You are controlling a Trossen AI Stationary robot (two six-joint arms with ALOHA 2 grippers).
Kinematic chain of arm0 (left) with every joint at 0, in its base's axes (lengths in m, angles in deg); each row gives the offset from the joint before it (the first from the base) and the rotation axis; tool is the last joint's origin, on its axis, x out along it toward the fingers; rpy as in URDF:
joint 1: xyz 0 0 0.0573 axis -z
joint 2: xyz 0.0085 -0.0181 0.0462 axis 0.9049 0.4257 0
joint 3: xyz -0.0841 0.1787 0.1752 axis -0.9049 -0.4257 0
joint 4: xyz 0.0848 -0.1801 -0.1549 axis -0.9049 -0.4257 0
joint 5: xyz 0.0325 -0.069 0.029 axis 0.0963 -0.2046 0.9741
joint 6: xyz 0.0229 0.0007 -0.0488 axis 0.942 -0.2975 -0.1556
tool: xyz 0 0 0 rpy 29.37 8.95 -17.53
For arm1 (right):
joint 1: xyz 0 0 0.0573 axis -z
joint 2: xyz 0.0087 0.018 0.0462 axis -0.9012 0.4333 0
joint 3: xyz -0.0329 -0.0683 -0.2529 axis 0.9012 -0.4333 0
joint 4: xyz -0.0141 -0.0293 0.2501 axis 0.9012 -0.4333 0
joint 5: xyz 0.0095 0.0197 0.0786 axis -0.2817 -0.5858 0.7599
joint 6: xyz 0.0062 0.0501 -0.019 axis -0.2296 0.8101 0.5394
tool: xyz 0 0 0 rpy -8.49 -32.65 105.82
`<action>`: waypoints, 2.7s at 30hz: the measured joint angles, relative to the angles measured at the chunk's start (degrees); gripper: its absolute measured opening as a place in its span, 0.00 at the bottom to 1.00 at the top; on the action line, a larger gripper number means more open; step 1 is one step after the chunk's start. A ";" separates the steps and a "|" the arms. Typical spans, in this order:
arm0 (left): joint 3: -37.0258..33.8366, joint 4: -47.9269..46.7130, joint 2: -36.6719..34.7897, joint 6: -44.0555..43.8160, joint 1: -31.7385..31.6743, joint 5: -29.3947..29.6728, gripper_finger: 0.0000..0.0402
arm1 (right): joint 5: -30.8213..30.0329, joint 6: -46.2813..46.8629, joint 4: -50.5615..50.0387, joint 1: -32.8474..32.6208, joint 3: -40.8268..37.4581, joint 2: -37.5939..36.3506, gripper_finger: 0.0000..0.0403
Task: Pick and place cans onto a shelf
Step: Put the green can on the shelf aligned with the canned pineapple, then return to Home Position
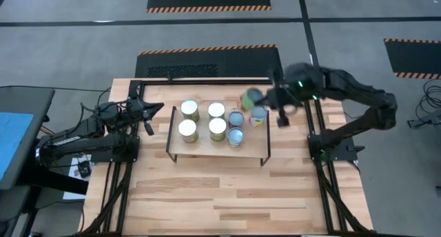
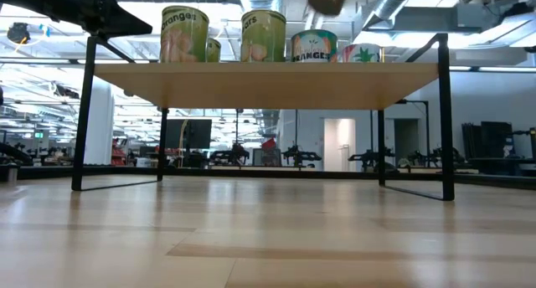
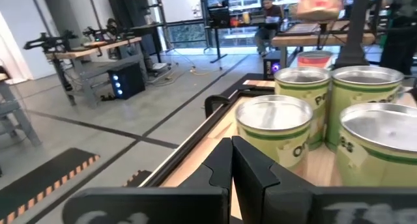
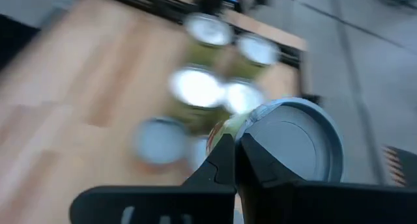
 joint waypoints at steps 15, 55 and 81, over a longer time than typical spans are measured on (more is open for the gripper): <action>0.00 0.10 -0.02 -0.01 0.01 -0.84 0.00 | -19.02 23.79 -16.84 -24.92 -3.51 7.55 0.02; 0.00 0.13 -0.01 -1.07 0.01 -0.79 0.00 | -18.82 29.36 -12.77 -25.23 -9.41 10.08 0.38; -0.02 0.82 -0.02 -0.46 0.01 -0.81 0.00 | -12.66 49.15 -5.09 -37.24 -22.62 7.23 0.01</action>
